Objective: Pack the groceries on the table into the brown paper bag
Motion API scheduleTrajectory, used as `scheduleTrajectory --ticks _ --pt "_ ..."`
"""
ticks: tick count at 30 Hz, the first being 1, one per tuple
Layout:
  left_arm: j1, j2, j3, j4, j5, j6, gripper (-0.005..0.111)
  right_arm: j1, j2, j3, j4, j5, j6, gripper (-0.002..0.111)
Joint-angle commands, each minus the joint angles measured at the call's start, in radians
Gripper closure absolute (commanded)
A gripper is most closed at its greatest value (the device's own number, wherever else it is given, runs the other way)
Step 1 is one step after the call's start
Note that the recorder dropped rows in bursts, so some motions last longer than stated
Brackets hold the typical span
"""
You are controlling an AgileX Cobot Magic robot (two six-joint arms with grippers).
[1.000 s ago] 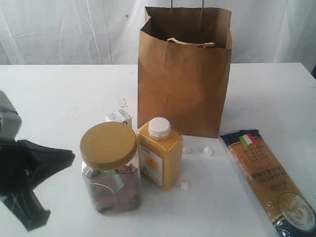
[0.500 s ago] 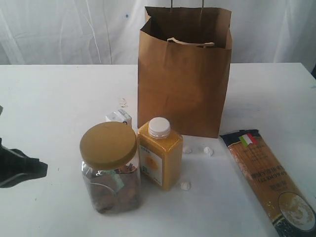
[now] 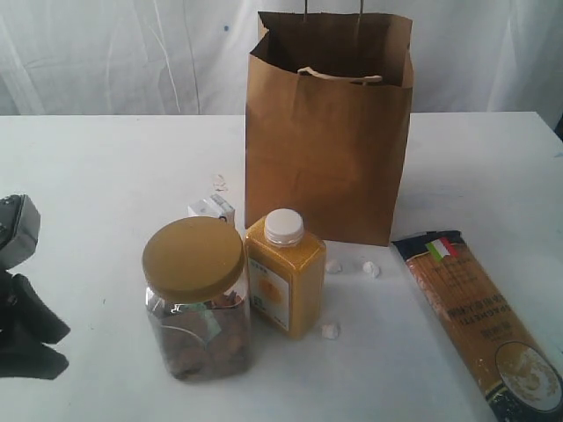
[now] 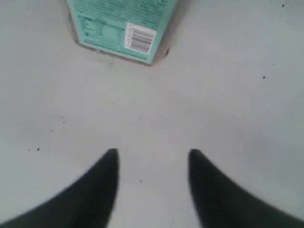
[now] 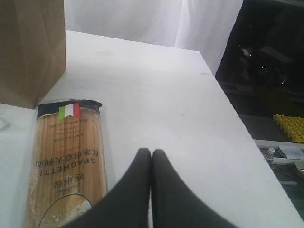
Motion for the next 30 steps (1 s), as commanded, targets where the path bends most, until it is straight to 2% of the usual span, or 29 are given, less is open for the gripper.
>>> scheduleTrajectory --ticks 1,4,7,8,13,15,17,18,19,20,24,30 --pt "-0.006 0.001 0.043 -0.227 -0.009 0.019 0.001 -0.005 -0.006 0.005 0.001 -0.009 -0.005 0.108" --pt "-0.006 0.001 0.074 -0.442 0.004 0.165 0.002 -0.005 -0.006 0.005 0.001 -0.009 -0.005 0.108" --pt "-0.006 0.001 0.078 -0.621 0.052 0.239 0.002 -0.005 -0.006 0.005 0.001 -0.009 -0.005 0.108" --pt "-0.006 0.001 0.078 -0.755 0.092 0.244 0.002 -0.005 -0.006 0.005 0.001 -0.009 -0.005 0.108" --pt "-0.006 0.001 0.078 -0.916 0.162 0.249 0.002 -0.005 -0.006 0.005 0.001 -0.009 -0.005 0.108" --pt "-0.006 0.001 0.078 -0.904 0.178 0.249 0.002 -0.005 -0.006 0.005 0.001 -0.009 -0.005 0.108" --pt "-0.006 0.001 0.078 -0.848 0.129 0.296 0.002 -0.005 -0.006 0.005 0.001 -0.009 -0.005 0.108" --pt "-0.006 0.001 0.078 -0.808 0.086 0.354 0.002 -0.005 -0.006 0.005 0.001 -0.009 -0.005 0.108" --pt "-0.006 0.009 0.089 -0.775 0.029 0.497 0.002 -0.005 -0.006 0.005 0.001 -0.009 -0.005 0.108" --pt "-0.006 0.013 0.097 -0.777 0.024 0.566 0.002 -0.005 -0.006 0.005 0.001 -0.009 -0.005 0.108" --pt "-0.006 0.073 0.1 -0.75 0.009 0.566 0.002 -0.005 -0.006 0.005 0.001 -0.009 -0.005 0.108" --pt "-0.006 0.142 0.1 -0.758 0.194 0.566 0.002 -0.005 -0.006 0.005 0.001 -0.009 -0.005 0.108"
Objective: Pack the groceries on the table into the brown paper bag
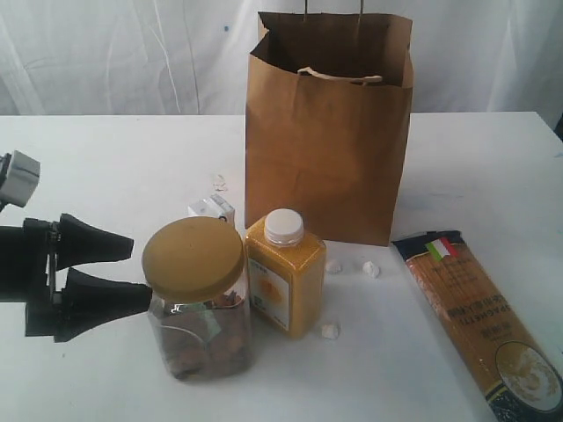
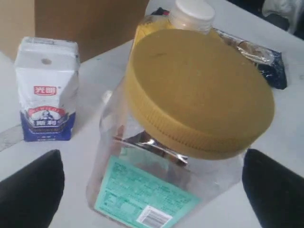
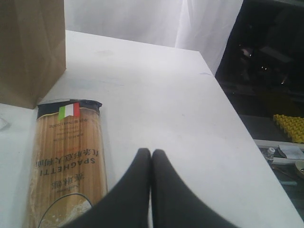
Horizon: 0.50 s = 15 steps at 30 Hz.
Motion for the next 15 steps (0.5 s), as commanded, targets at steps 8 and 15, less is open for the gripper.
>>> scheduleTrajectory --ticks 8,15 --pt "-0.006 -0.013 -0.007 -0.1 0.251 0.07 0.002 -0.005 -0.006 0.005 0.001 -0.007 -0.005 0.108" --pt "0.003 -0.151 -0.062 -0.011 0.242 -0.062 0.002 -0.005 -0.006 0.005 0.001 -0.007 -0.005 0.108"
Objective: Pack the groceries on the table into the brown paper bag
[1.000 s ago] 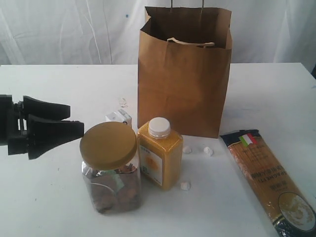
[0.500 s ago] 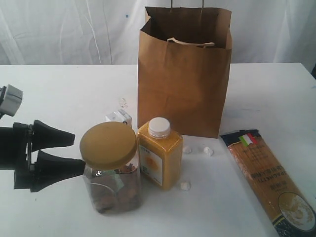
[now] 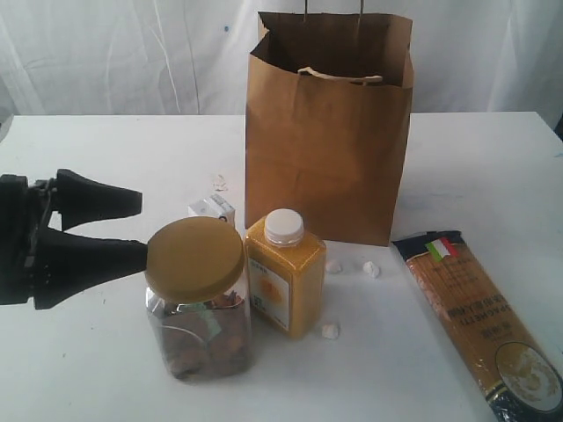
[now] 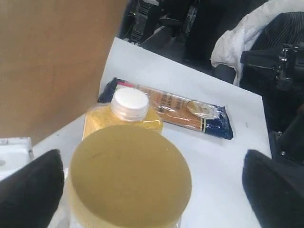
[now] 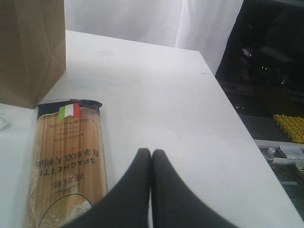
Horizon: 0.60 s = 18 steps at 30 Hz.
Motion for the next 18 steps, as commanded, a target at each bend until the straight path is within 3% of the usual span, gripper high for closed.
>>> scheduleTrajectory --ticks 1,18 --pt "0.001 -0.072 -0.012 0.025 0.028 -0.023 0.002 -0.005 -0.006 0.005 0.001 -0.007 -0.005 0.108" --pt "0.001 -0.105 -0.012 -0.047 0.06 -0.091 0.002 -0.005 -0.006 0.005 0.001 -0.007 -0.005 0.108"
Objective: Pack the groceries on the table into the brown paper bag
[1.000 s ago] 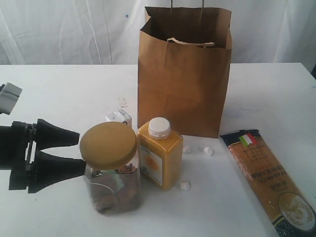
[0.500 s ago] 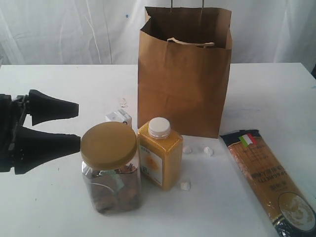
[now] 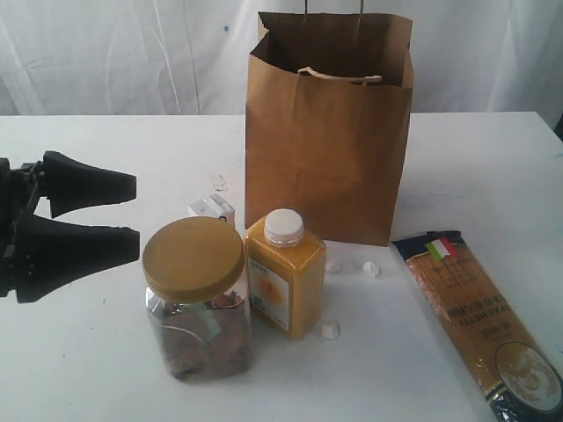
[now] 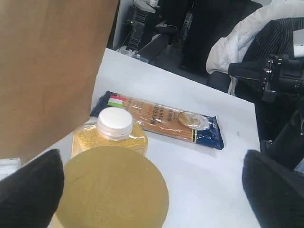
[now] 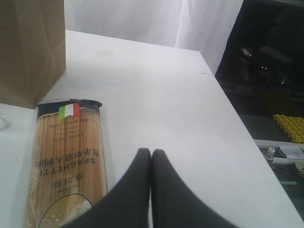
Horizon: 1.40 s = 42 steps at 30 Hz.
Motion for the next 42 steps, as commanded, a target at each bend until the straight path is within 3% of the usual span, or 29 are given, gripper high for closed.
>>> scheduleTrajectory --ticks 1,11,14,17,22,28,32,37,42 --pt "0.001 -0.011 -0.005 -0.064 0.06 -0.008 0.002 -0.005 -0.006 0.005 0.001 -0.007 -0.005 0.108" --pt "-0.018 -0.009 -0.003 -0.09 0.104 -0.054 0.002 -0.005 -0.006 0.005 0.001 -0.007 0.048 0.108" --pt "-0.047 -0.009 -0.004 -0.021 0.104 -0.103 0.002 -0.005 -0.006 0.005 0.001 -0.007 0.048 0.108" --pt "-0.113 -0.011 -0.031 0.136 0.02 -0.187 0.002 -0.005 -0.006 0.005 0.001 -0.007 0.048 0.108" --pt "-0.239 -0.011 -0.107 0.439 -0.085 -0.503 0.002 -0.005 -0.006 0.005 0.001 -0.007 0.048 0.108" --pt "-0.334 -0.011 -0.121 0.605 -0.158 -0.709 0.002 -0.005 -0.006 0.005 0.001 -0.007 0.048 0.108" --pt "-0.405 -0.039 -0.121 1.03 -0.334 -1.214 0.002 -0.005 -0.006 0.005 0.001 -0.007 0.048 0.108" --pt "-0.407 -0.107 -0.118 1.281 -0.499 -1.561 0.002 -0.005 -0.006 0.005 0.001 -0.007 0.048 0.108" --pt "-0.407 -0.198 -0.063 1.49 -0.857 -1.746 0.002 -0.005 -0.006 0.005 0.001 -0.007 0.048 0.108"
